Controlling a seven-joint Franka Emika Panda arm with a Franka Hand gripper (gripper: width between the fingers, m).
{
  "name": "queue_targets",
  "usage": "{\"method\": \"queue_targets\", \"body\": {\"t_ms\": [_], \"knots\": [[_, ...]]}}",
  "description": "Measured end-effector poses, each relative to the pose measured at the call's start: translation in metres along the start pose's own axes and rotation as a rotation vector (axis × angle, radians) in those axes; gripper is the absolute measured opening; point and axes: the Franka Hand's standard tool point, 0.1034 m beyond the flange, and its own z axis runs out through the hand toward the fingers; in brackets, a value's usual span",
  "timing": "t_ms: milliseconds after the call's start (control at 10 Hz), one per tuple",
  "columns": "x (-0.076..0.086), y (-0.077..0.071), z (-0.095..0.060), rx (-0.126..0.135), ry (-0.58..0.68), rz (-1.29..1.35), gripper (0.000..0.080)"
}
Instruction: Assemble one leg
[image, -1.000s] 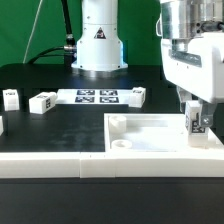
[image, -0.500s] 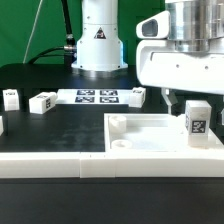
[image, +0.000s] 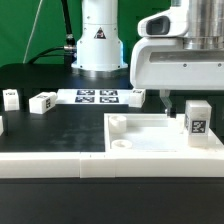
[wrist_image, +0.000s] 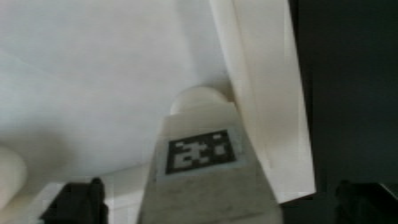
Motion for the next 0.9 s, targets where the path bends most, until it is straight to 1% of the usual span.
{"method": "queue_targets", "body": {"t_ms": [100, 200, 300, 400, 500, 600, 700, 800, 900], "knots": [[0.0004, -0.0002, -0.0001, -0.007, 0.004, -0.032, 0.0649], [0.0004, 0.0004, 0.0001, -0.006, 0.004, -0.065, 0.0649], [0.0003, 0.0003, 0.0001, -0.006, 0.003, -0.061, 0.0547], [0.0003, 0.0004, 0.0001, -0.006, 0.003, -0.061, 0.0398], [0.0003, 0.0004, 0.0001, -0.006, 0.003, -0.045, 0.0398], [0.0004, 0.0009, 0.0002, -0.006, 0.003, -0.021, 0.0289], [0.0003, 0.0011, 0.0004, -0.005, 0.004, -0.011, 0.0289], [0.0007, 0.0014, 0.0006, 0.004, 0.009, 0.087, 0.0289], [0.0007, 0.0027, 0.0010, 0.016, 0.009, 0.259, 0.0289]]}}
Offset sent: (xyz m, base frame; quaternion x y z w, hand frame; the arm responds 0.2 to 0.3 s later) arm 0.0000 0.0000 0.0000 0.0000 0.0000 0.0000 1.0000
